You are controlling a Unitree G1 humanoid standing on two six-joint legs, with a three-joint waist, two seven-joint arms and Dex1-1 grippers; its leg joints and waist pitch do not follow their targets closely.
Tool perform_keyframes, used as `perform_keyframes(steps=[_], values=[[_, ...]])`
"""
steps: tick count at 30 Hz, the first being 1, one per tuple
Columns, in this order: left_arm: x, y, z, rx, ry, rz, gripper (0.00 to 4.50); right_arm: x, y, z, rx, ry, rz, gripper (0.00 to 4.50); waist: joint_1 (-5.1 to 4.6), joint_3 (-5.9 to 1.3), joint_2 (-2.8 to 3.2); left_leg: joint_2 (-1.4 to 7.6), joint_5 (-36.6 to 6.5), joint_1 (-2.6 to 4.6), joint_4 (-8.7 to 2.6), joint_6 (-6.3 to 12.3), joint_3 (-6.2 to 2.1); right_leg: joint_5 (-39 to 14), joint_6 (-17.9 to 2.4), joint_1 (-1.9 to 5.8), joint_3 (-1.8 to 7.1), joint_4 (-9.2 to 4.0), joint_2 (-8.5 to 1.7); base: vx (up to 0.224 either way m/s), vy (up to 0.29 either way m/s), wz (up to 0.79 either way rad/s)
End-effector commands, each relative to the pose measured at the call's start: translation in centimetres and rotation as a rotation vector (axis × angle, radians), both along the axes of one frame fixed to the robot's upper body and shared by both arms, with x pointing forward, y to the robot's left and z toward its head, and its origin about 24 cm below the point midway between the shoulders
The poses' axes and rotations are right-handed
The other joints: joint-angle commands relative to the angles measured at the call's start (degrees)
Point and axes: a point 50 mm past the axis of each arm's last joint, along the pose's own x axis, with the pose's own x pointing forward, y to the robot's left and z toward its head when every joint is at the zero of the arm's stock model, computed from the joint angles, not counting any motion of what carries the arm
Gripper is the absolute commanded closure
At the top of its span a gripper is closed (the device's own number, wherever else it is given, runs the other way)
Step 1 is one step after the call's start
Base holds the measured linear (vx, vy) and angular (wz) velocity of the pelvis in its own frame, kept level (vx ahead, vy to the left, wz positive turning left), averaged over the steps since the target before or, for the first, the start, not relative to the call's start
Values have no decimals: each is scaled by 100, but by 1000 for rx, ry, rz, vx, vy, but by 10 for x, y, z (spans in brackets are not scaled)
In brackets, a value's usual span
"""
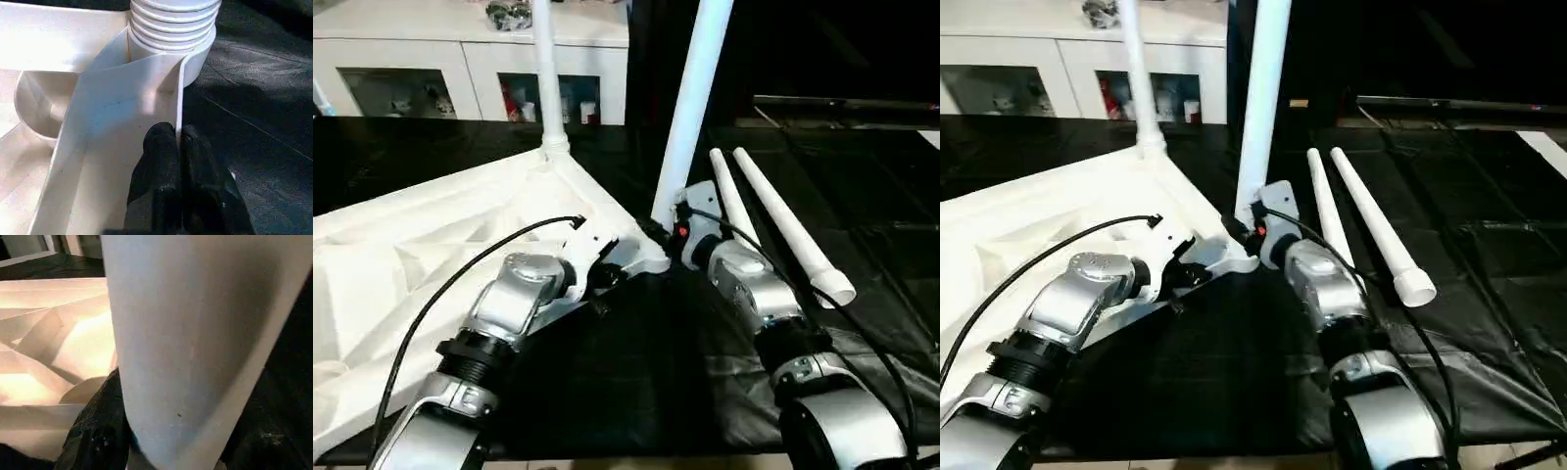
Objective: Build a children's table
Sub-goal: Rotate leg to tighten
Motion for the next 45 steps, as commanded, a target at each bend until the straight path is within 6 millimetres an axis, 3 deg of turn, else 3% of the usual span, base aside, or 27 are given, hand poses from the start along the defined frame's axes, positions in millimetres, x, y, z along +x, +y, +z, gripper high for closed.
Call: perform_keyframes(steps=[1, 2, 3, 12, 21, 24, 26, 28, 32, 35, 36, 38, 41, 45], values=[[7, -7, 29, -60, -116, -2, 450, -18, 7, -41, -20, 194, 16, 257, 39, -356, 5, 392, -889, 23, -384, 242, -204, -1426, -1092, 264, 403, -440, -632, 0, 0, 0], [7, -7, 29, -54, -121, -4, 450, -18, 8, -41, -9, 199, 24, 222, 32, -352, 31, 390, -973, 29, -383, 207, -208, -1520, -1082, 262, 405, -447, -636, 0, 0, 0], [7, -7, 29, -52, -122, -4, 450, -19, 9, -41, -7, 198, 26, 201, 14, -341, 15, 386, -1054, 23, -390, 187, -209, -1649, -1053, 263, 402, -474, -638, 0, 0, 0], [8, -3, 28, -29, -131, -11, 450, -20, 9, -41, -10, 176, 43, 128, 12, -357, 37, 395, -1012, 27, -391, 174, -208, -1365, -1145, 262, 413, -437, -631, 0, 0, 0], [12, 4, 28, 11, -149, -91, 450, -30, -15, -38, -39, 96, 118, 57, 81, -399, 21, 376, -574, -35, -341, 435, -184, -678, -1198, 285, 422, -364, -620, 0, 0, 0], [13, 10, 26, 35, -151, -137, 450, -33, -27, -30, 4, 60, 105, 37, 104, -373, 40, 377, -771, -19, -361, 405, -191, -1019, -1062, 274, 413, -433, -607, 0, 0, 0], [11, 14, 24, 51, -145, -195, 450, -37, -39, -22, 15, 13, 112, 18, 110, -384, 72, 394, -787, -5, -368, 362, -205, -1019, -1036, 263, 412, -421, -606, 0, 0, 0], [10, 17, 23, 59, -139, -241, 450, -43, -45, -15, 14, -21, 146, 4, 125, -391, 64, 402, -815, -3, -370, 342, -208, -940, -1015, 273, 414, -412, -603, 0, 0, 0], [6, 22, 22, 64, -137, -390, 450, -55, -59, -3, -45, -60, 298, 4, 191, -392, 108, 390, -779, -9, -358, 403, -206, -787, -1019, 282, 409, -406, -604, 0, 0, 0], [3, 24, 22, 60, -122, -493, 450, -58, -70, 7, -92, -89, 372, 4, 251, -393, 102, 400, -810, 11, -358, 337, -191, -839, -1047, 268, 414, -404, -614, 0, 0, 0], [1, 25, 22, 67, -107, -542, 450, -62, -75, 10, -125, -85, 445, 4, 274, -392, 147, 407, -843, 29, -353, 325, -187, -820, -1087, 250, 410, -403, -602, 0, 0, 0], [-1, 26, 21, 80, -98, -585, 450, -64, -78, 11, -140, -65, 493, 4, 321, -392, 132, 429, -831, 42, -348, 339, -175, -726, -1112, 246, 414, -386, -593, 0, 0, 0], [-5, 27, 21, 83, -73, -674, 450, -68, -78, 15, -141, -31, 579, 4, 372, -395, 130, 427, -830, 4, -347, 361, -185, -778, -1124, 283, 404, -380, -612, 0, 0, 0], [-9, 27, 20, 92, -54, -744, 450, -71, -74, 15, -159, -17, 649, 4, 379, -397, 125, 426, -811, -2, -344, 332, -188, -816, -1123, 272, 396, -377, -612, 0, 0, 0]])
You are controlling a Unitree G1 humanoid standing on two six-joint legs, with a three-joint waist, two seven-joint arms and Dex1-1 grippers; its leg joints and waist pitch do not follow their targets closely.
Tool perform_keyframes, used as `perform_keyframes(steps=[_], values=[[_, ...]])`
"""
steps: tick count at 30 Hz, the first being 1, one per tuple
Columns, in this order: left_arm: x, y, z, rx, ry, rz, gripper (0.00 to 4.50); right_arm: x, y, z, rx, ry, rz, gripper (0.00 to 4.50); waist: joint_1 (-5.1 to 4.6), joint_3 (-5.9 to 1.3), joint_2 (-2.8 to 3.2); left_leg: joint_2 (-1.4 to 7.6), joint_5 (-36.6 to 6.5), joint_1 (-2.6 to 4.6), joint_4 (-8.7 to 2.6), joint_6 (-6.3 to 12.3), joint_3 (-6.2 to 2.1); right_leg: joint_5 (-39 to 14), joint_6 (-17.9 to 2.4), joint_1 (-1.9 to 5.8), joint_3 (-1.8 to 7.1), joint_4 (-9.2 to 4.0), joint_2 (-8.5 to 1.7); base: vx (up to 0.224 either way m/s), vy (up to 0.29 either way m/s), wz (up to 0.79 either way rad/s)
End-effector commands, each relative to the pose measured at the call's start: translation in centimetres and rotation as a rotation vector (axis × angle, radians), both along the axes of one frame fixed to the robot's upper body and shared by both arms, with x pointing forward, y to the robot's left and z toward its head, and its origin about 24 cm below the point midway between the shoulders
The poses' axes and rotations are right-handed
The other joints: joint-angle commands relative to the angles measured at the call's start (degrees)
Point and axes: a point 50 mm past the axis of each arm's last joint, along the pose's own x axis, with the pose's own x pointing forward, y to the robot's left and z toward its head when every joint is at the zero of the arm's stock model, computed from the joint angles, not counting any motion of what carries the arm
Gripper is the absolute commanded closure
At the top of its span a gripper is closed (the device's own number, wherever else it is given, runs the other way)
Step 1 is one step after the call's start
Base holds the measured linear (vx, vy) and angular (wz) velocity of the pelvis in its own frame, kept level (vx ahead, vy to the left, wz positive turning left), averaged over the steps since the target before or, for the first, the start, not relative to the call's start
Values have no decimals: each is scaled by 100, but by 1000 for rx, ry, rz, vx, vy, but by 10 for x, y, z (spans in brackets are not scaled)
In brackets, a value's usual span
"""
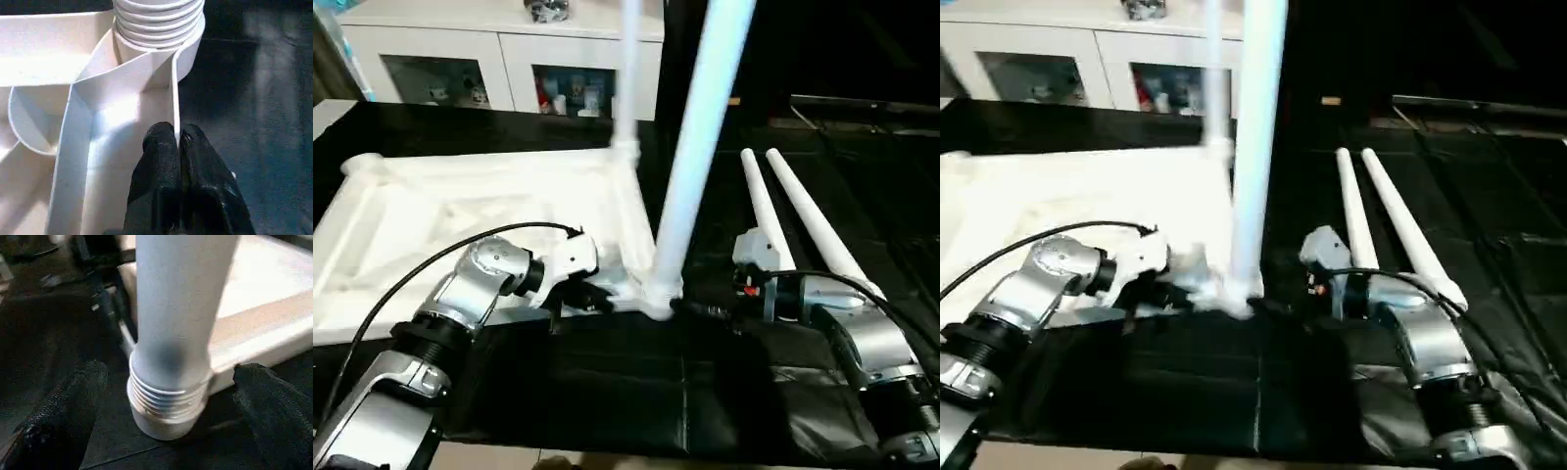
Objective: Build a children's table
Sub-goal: Rotate leg to tighten
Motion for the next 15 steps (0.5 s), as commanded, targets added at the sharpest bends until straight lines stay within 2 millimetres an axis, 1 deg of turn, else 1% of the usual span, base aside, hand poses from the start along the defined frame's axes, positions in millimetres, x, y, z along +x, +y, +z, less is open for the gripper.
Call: perform_keyframes(steps=[1, 2, 4, 5, 6, 7, 8, 10, 11, 12, 15], values=[[0, -10, 10, -1, -27, -124, 450, -2, 6, 5, -4, 6, 74, 4, -9, -429, 41, 424, -813, 91, -357, 335, -186, -834, -1117, 342, 393, -388, -618, 0, 0, 0], [0, -10, 10, -1, -27, -124, 450, -2, 6, 5, -4, 6, 74, 4, 1, -432, 44, 417, -807, 86, -349, 343, -189, -845, -1118, 346, 390, -381, -618, 0, 0, 0], [-1, -11, 10, 5, -25, -147, 450, -3, 12, 1, -9, 27, 127, 4, 11, -431, 54, 431, -803, 86, -353, 321, -193, -899, -1103, 341, 391, -385, -627, 0, 0, 0], [-2, -11, 10, 8, -24, -158, 450, -3, 14, -1, -11, 38, 142, 4, 15, -429, 42, 436, -820, 84, -355, 320, -194, -934, -1103, 339, 392, -383, -631, 0, 0, 0], [-2, -11, 10, 9, -24, -160, 450, -3, 15, -2, -11, 40, 146, 4, 11, -430, 45, 433, -810, 85, -356, 308, -194, -942, -1109, 337, 389, -379, -629, 0, 0, 0], [-3, -11, 10, 11, -24, -165, 450, -3, 16, -2, -10, 48, 153, 4, 13, -428, 21, 434, -819, 84, -357, 307, -192, -959, -1107, 336, 390, -383, -629, 0, 0, 0], [-3, -11, 10, 15, -24, -173, 450, -2, 17, -4, -9, 64, 164, 20, 16, -423, 32, 430, -834, 86, -355, 297, -192, -1021, -1102, 332, 391, -384, -633, 0, 0, 0], [-4, -11, 10, 16, -23, -178, 450, -2, 18, -4, -6, 69, 167, 20, 21, -427, 31, 426, -805, 86, -350, 286, -188, -1047, -1081, 334, 394, -387, -631, 0, 0, 0], [-4, -11, 10, 16, -23, -178, 450, -2, 18, -4, -6, 69, 167, 33, 26, -429, 38, 430, -778, 86, -350, 280, -190, -1022, -1082, 332, 393, -385, -631, 0, 0, 0], [-4, -11, 10, 16, -22, -182, 450, -1, 19, -4, -3, 72, 168, 48, 36, -428, 20, 432, -762, 87, -350, 285, -190, -1005, -1073, 332, 396, -373, -631, 0, 0, 0], [-4, -10, 10, 16, -22, -184, 450, -1, 19, -4, 3, 75, 171, 61, 47, -434, 24, 429, -724, 82, -346, 294, -189, -948, -1067, 335, 394, -366, -632, 0, 0, 0]])
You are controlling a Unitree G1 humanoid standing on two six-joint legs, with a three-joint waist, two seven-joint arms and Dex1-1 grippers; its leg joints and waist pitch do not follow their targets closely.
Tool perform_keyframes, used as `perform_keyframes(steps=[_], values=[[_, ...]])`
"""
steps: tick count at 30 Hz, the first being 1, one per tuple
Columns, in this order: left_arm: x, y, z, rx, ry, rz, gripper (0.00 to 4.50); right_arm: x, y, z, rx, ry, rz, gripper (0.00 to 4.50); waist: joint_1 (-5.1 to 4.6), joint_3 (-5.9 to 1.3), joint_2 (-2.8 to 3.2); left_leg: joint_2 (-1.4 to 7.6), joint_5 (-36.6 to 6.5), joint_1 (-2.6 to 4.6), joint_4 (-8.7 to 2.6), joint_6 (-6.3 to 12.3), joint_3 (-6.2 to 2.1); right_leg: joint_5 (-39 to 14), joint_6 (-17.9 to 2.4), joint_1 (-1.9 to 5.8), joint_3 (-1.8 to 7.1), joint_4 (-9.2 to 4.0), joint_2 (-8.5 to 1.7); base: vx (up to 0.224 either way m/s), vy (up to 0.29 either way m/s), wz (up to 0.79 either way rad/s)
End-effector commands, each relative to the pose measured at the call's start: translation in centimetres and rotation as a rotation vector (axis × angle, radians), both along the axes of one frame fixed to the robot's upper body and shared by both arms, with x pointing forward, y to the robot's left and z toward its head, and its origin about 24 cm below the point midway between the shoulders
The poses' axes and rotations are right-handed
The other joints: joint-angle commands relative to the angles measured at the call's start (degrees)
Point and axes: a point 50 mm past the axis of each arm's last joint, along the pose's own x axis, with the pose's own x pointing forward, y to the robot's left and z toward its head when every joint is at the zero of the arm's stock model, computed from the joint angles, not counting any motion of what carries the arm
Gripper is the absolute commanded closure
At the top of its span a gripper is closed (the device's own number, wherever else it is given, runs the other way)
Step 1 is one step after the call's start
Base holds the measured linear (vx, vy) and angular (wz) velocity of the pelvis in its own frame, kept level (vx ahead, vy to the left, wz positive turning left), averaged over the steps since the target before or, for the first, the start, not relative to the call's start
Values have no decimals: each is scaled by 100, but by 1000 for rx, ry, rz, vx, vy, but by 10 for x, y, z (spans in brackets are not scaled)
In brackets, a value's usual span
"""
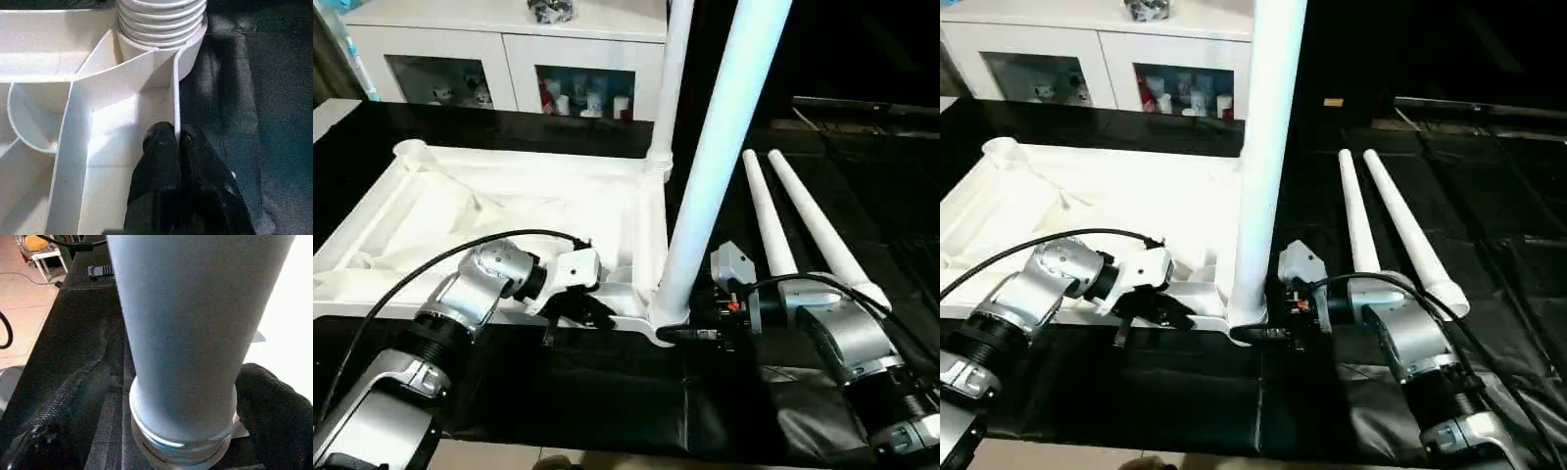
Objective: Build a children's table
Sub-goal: Rotate leg to tighten
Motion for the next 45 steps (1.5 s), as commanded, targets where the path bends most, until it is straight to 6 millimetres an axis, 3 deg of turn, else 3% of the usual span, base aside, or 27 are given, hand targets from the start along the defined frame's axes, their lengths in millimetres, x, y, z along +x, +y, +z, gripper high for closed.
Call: perform_keyframes(steps=[1, 11, 19, 25, 27, 30, 31, 32, 33, 35, 40, 41, 42, 44, 45], values=[[0, -7, 10, 3, -33, -75, 450, 2, 1, 2, 8, 7, 15, 84, -3, -436, 27, 428, -711, 86, -358, 294, -190, -934, -1068, 336, 394, -373, -631, 0, 0, 0], [1, -5, 9, 9, -29, -75, 450, 0, 2, -1, 31, 45, 29, 165, 60, -435, 44, 432, -786, 99, -355, 250, -189, -1094, -1020, 322, 394, -387, -631, 0, 0, 0], [4, -6, 8, -17, -13, -27, 450, -4, 4, -6, 46, 68, 7, 184, 54, -437, 41, 424, -802, 99, -352, 221, -188, -1112, -1003, 323, 391, -390, -621, 0, 0, 0], [12, -10, 11, -86, -5, 100, 450, -3, 8, -12, 55, 84, -72, 185, 49, -400, 45, 413, -1050, 117, -365, 146, -198, -1719, -873, 313, 388, -475, -644, 0, 0, 0], [17, -13, 14, -130, -18, 186, 450, -1, 12, -15, 54, 80, -141, 185, 25, -402, 92, 424, -1139, 137, -376, 59, -212, -1818, -859, 289, 397, -472, -641, 0, 0, 0], [27, -24, 22, -237, -25, 413, 450, 9, 26, -23, 63, 93, -369, 185, -52, -394, 40, 395, -1181, 127, -395, -77, -239, -1958, -868, 309, 371, -492, -651, 0, 0, 0], [27, -24, 22, -237, -25, 413, 450, 9, 26, -23, 63, 93, -369, 185, -52, -394, 40, 395, -1181, 127, -395, -77, -239, -1958, -868, 309, 371, -492, -651, 0, 0, 0], [28, -35, 26, -285, -16, 496, 450, 17, 39, -25, 93, 123, -482, 185, -117, -410, 8, 385, -1020, 92, -380, -53, -232, -1852, -865, 340, 386, -468, -662, 0, 0, 0], [28, -39, 27, -299, -12, 520, 450, 20, 44, -25, 102, 134, -519, 185, -179, -414, 26, 397, -946, 82, -378, -33, -237, -1686, -967, 327, 389, -444, -655, 0, 0, 0], [27, -43, 29, -311, -11, 536, 450, 23, 49, -25, 106, 143, -551, 186, -232, -429, 12, 357, -809, 52, -353, 62, -222, -1497, -969, 359, 390, -445, -638, 0, 0, 0], [26, -56, 31, -336, -13, 576, 450, 32, 62, -26, 89, 149, -636, 186, -279, -455, 15, 340, -407, 33, -331, 284, -204, -934, -1035, 351, 382, -393, -590, 0, 0, 0], [26, -62, 31, -325, -39, 588, 450, 36, 69, -23, 69, 112, -632, 186, -294, -454, -20, 353, -385, 29, -330, 328, -199, -802, -1089, 354, 389, -360, -595, 0, 0, 0], [26, -62, 31, -322, -43, 589, 450, 36, 70, -23, 68, 107, -631, 186, -301, -450, 11, 357, -389, 43, -329, 358, -197, -753, -1115, 337, 386, -372, -590, 0, 0, 0], [26, -60, 29, -294, -64, 597, 450, 37, 69, -22, 56, 80, -633, 186, -307, -446, -8, 354, -409, 43, -325, 394, -187, -695, -1127, 344, 395, -369, -593, 0, 0, 0], [26, -59, 28, -284, -70, 599, 450, 37, 68, -22, 47, 68, -636, 186, -305, -441, 11, 352, -436, 42, -326, 402, -187, -731, -1112, 346, 398, -377, -600, 0, 0, 0]])
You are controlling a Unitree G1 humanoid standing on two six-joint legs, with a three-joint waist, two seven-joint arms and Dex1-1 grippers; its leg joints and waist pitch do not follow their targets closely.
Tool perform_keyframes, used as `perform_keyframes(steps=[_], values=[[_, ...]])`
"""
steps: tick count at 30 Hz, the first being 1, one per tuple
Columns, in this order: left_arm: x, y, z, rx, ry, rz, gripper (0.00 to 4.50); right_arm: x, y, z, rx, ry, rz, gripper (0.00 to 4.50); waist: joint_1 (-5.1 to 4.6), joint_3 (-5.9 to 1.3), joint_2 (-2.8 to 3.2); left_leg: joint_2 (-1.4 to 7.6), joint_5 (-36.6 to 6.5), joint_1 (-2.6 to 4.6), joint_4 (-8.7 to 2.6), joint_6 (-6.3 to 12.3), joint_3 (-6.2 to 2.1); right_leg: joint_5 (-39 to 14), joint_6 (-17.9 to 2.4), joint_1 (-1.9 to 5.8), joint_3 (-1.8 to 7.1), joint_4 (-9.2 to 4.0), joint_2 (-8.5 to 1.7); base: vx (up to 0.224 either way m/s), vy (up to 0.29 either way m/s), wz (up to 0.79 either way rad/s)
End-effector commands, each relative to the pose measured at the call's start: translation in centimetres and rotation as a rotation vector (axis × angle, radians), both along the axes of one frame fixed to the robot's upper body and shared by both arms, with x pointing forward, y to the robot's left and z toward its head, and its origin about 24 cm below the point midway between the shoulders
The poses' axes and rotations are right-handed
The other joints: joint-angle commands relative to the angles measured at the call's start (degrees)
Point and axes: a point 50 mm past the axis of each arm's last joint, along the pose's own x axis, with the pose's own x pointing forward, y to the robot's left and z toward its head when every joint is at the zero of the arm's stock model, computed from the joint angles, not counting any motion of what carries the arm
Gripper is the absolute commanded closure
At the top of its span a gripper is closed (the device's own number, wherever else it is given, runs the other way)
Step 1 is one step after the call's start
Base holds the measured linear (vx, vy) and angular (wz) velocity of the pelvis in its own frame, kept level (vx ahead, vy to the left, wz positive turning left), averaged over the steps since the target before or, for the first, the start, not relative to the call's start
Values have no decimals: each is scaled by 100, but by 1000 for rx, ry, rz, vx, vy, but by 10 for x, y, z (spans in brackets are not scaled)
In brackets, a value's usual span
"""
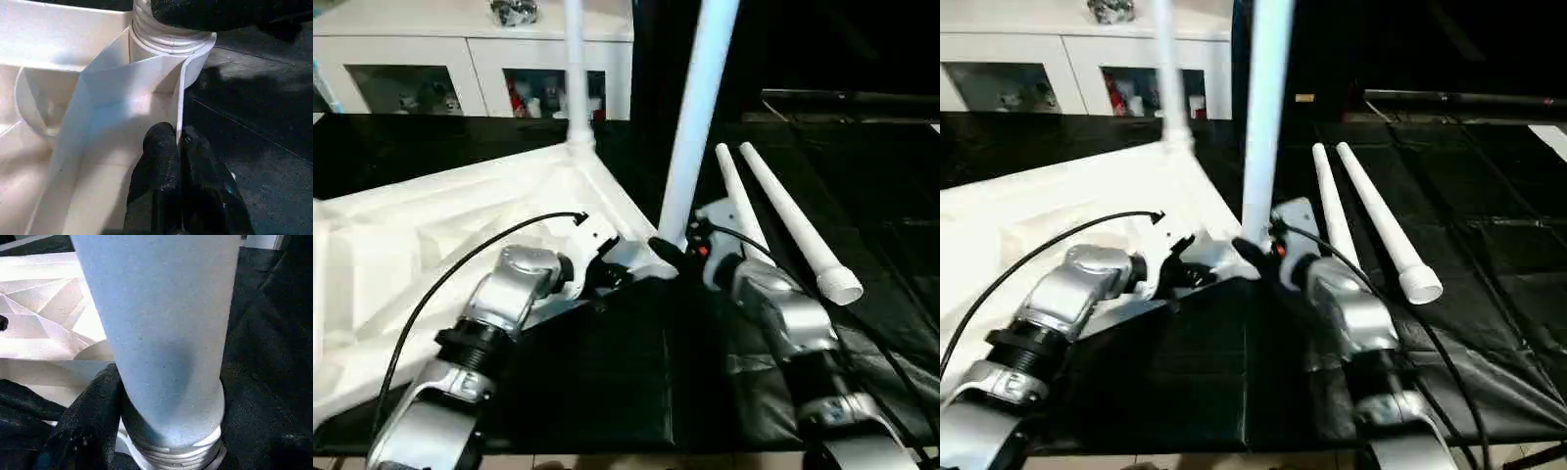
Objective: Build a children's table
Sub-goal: Rotate leg to tighten
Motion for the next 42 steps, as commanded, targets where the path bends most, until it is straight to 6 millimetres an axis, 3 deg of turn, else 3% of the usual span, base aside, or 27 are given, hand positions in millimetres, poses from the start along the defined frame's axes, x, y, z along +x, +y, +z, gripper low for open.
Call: perform_keyframes(steps=[1, 4, 10, 17, 25, 30, 35, 42], values=[[5, -21, 32, -90, -153, -48, 450, -14, 30, -18, -27, 71, 141, 186, 29, -428, -6, 347, -479, 43, -333, 394, -184, -776, -1091, 376, 395, -411, -603, 0, 0, 0], [4, -17, 31, -73, -153, -46, 450, -16, 28, -20, -39, 69, 146, 116, 24, -418, 5, 356, -597, 51, -344, 340, -192, -1004, -1028, 377, 395, -437, -611, 0, 0, 0], [2, -2, 24, -29, -155, -96, 450, -18, 3, -22, -50, 24, 150, 71, 4, -418, -3, 353, -658, 52, -342, 337, -186, -974, -1008, 375, 401, -439, -603, 0, 0, 0], [0, 13, 22, 18, -169, -200, 450, -27, -30, -17, -28, -5, 222, 8, 54, -416, 10, 360, -722, 52, -342, 404, -195, -1075, -955, 381, 396, -451, -600, 0, 0, 0], [-10, 25, 21, 39, -130, -438, 450, -39, -67, 4, 5, -29, 435, 8, 198, -420, 24, 381, -755, 67, -330, 450, -178, -1088, -979, 367, 385, -439, -590, 0, 0, 0], [-14, 32, 18, 91, -107, -534, 450, -41, -70, 11, -21, -25, 535, 8, 296, -419, 30, 393, -804, 92, -329, 415, -173, -1191, -972, 331, 379, -441, -588, 0, 0, 0], [-20, 33, 14, 138, -81, -661, 450, -42, -58, 12, -92, -42, 663, 8, 330, -422, 24, 398, -841, 84, -341, 320, -185, -1347, -927, 342, 378, -444, -613, 0, 0, 0], [-21, 31, 11, 156, -82, -703, 450, -47, -45, 5, -112, -1, 778, 8, 392, -426, 25, 407, -828, 87, -338, 308, -182, -1296, -922, 332, 382, -432, -611, 0, 0, 0]])
